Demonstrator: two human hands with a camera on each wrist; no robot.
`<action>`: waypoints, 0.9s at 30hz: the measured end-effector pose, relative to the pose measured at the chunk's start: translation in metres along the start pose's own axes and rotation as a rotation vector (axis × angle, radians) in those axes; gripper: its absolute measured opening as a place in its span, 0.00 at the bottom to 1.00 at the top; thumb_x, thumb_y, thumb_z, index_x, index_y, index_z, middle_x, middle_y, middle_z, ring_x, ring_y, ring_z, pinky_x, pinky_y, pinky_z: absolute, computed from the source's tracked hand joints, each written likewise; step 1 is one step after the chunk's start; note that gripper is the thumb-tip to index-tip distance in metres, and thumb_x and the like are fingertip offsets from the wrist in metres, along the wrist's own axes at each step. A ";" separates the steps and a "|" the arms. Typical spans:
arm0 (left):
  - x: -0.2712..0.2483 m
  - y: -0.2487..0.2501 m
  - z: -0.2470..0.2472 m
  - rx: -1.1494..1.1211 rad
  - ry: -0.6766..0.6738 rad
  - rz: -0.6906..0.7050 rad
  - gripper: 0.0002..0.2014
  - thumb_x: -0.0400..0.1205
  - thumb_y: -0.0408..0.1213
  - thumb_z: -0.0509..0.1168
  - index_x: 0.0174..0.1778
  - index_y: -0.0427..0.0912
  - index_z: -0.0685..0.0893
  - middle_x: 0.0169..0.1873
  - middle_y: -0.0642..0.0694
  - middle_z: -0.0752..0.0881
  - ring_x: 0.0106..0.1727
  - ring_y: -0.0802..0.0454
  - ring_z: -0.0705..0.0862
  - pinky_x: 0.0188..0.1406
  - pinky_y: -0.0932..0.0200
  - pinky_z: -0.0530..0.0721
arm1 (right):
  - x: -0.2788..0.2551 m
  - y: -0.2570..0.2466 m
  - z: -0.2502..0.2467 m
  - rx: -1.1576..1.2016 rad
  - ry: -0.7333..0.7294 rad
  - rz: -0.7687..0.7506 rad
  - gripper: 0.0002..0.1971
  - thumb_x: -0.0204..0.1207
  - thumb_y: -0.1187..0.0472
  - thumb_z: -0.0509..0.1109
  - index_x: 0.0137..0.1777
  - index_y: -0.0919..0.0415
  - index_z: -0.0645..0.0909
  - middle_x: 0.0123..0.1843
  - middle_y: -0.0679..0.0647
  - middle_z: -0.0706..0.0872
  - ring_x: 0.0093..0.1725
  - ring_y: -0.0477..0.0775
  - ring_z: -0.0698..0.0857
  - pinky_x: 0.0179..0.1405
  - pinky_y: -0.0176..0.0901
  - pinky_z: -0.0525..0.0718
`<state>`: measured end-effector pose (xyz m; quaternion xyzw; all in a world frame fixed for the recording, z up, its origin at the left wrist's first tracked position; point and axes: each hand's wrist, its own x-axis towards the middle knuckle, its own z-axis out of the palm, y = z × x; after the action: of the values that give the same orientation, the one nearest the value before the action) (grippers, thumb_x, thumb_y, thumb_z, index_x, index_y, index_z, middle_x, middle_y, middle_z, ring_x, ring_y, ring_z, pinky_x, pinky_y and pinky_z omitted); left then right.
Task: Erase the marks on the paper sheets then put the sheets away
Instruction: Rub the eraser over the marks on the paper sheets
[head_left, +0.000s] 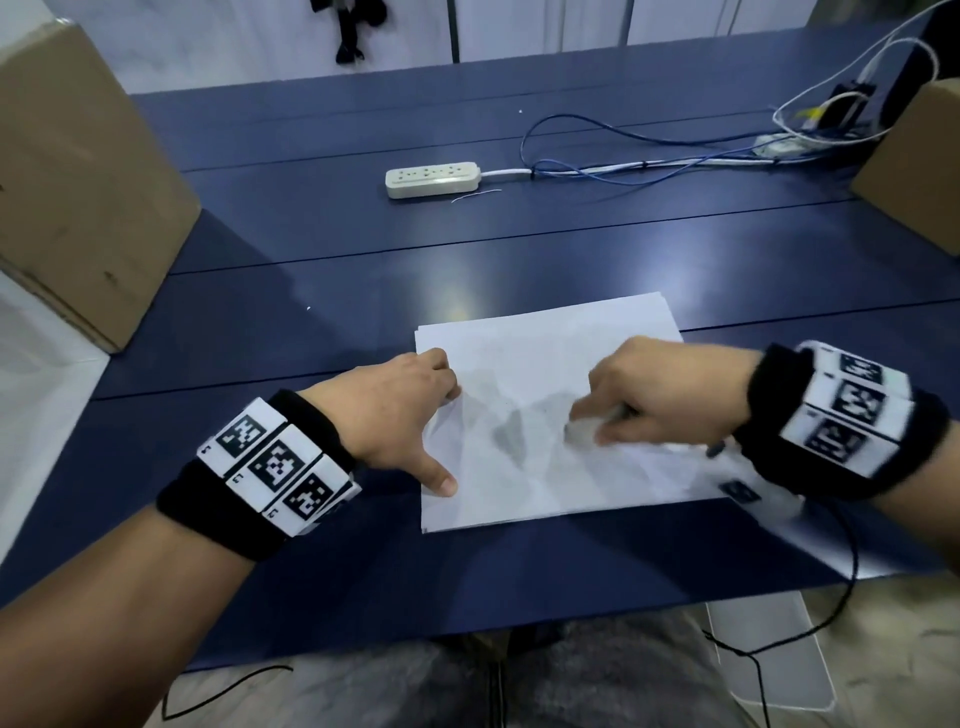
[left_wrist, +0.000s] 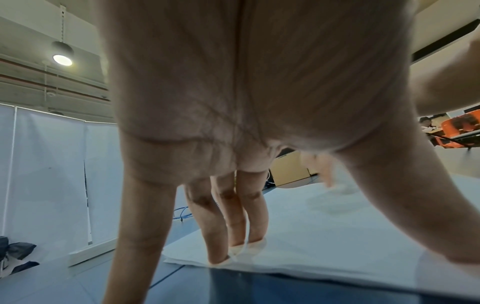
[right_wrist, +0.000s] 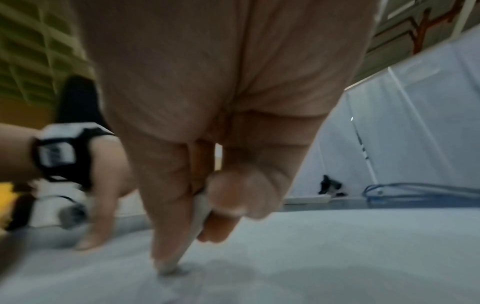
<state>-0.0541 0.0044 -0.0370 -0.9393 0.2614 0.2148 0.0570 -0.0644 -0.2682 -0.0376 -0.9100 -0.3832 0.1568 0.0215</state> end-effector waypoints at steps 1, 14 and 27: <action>0.000 0.000 0.000 0.001 0.002 0.002 0.48 0.61 0.69 0.75 0.73 0.48 0.72 0.58 0.58 0.69 0.61 0.56 0.73 0.55 0.50 0.83 | -0.005 -0.007 0.002 0.038 -0.051 -0.054 0.17 0.77 0.41 0.60 0.56 0.48 0.84 0.37 0.50 0.82 0.38 0.48 0.77 0.41 0.39 0.77; 0.001 0.001 0.000 0.000 -0.002 0.012 0.48 0.60 0.70 0.75 0.72 0.49 0.71 0.57 0.59 0.68 0.62 0.57 0.72 0.56 0.49 0.83 | -0.001 -0.011 0.006 0.167 -0.053 -0.039 0.13 0.78 0.46 0.68 0.59 0.44 0.85 0.38 0.46 0.84 0.38 0.43 0.78 0.38 0.28 0.73; 0.000 -0.001 0.000 -0.023 -0.001 0.028 0.48 0.60 0.70 0.75 0.73 0.49 0.71 0.57 0.60 0.67 0.62 0.57 0.72 0.58 0.50 0.82 | -0.001 -0.010 -0.002 0.177 -0.158 -0.037 0.14 0.76 0.46 0.70 0.60 0.42 0.86 0.38 0.43 0.82 0.37 0.37 0.77 0.37 0.24 0.70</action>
<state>-0.0536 0.0053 -0.0371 -0.9361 0.2718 0.2190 0.0434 -0.0709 -0.2616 -0.0337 -0.8821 -0.3850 0.2611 0.0745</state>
